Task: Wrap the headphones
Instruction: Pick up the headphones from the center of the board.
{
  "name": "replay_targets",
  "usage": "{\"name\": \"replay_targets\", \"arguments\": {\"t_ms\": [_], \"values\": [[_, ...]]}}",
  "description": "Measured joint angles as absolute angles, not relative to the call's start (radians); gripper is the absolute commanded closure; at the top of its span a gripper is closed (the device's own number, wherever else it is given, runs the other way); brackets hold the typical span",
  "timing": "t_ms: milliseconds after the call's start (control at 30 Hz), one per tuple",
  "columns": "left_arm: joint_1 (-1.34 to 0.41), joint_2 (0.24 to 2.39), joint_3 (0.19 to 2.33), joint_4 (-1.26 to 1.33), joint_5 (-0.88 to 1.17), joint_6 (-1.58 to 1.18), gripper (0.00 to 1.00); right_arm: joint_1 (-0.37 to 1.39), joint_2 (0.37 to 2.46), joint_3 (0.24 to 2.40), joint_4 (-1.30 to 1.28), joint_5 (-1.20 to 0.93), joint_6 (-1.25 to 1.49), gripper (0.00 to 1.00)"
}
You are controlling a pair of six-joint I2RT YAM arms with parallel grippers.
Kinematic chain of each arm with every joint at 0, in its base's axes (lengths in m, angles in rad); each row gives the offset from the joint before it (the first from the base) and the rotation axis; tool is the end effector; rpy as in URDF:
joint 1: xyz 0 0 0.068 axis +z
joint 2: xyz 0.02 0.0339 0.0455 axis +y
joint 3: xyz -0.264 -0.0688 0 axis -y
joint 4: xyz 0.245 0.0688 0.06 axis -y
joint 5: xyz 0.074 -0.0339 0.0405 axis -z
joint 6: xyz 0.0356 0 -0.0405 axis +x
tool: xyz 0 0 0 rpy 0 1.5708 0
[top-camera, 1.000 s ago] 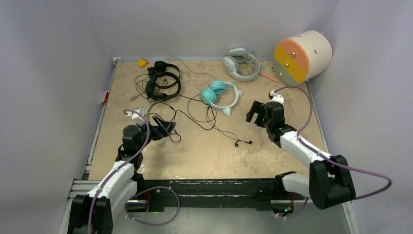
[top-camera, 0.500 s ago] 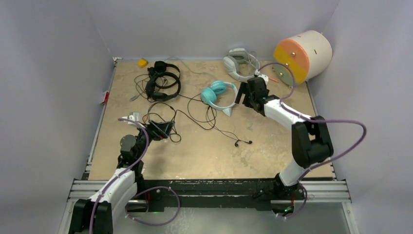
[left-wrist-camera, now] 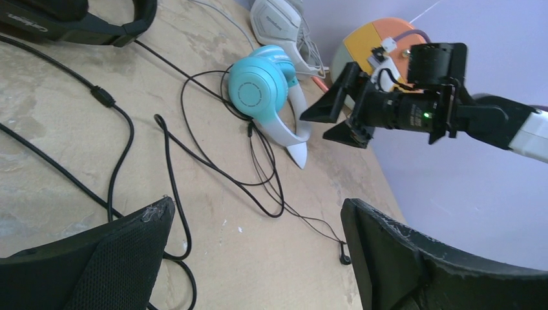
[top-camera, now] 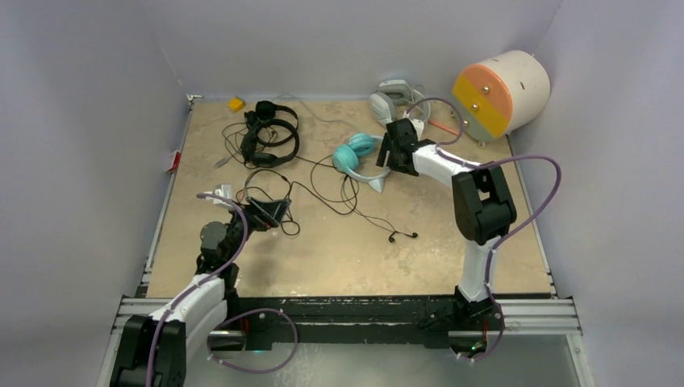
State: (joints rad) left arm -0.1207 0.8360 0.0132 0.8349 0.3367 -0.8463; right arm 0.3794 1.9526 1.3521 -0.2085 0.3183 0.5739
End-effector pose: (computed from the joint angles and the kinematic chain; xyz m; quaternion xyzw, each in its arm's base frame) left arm 0.1586 -0.0311 0.1719 -0.1345 0.6901 -0.4303 0.5662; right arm 0.4025 0.1485 0.1915 0.1476 0.9065 0.0377 0.3936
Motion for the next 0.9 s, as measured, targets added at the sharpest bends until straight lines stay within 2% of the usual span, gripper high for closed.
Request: {"name": "replay_targets", "arguments": {"t_ms": [100, 367, 467, 500, 533, 700, 767, 900], "values": [[-0.127, 0.854, 0.013, 0.863, 0.345, -0.854, 0.0, 0.395, 2.01, 1.416, -0.242, 0.338, 0.591, 0.24], [-0.127, 0.861, 0.013, 0.875, 0.344, -0.858, 0.0, 0.421, 2.056, 1.444, -0.293, 0.377, 0.62, 0.5], [-0.127, 0.868, 0.013, 0.87, 0.339, -0.863, 0.0, 0.421, 2.06, 1.448, -0.305, 0.375, 0.634, 0.69], [-0.127, 0.871, 0.013, 0.867, 0.336, -0.865, 0.0, 0.421, 2.06, 1.448, -0.308, 0.375, 0.64, 0.79], [-0.127, 0.874, 0.013, 0.864, 0.334, -0.866, 0.0, 0.421, 2.06, 1.448, -0.313, 0.376, 0.646, 0.85], [-0.127, 0.878, 0.013, 0.854, 0.332, -0.876, 0.0, 0.419, 2.024, 1.423, -0.337, 0.384, 0.673, 0.95], [-0.127, 0.876, 0.013, 0.848, 0.334, -0.878, 0.0, 0.421, 1.952, 1.359, -0.349, 0.4, 0.673, 0.99], [-0.127, 0.873, 0.016, 0.82, 0.363, -0.871, 0.0, 0.424, 1.756, 1.242, -0.418, 0.453, 0.619, 1.0]]}}
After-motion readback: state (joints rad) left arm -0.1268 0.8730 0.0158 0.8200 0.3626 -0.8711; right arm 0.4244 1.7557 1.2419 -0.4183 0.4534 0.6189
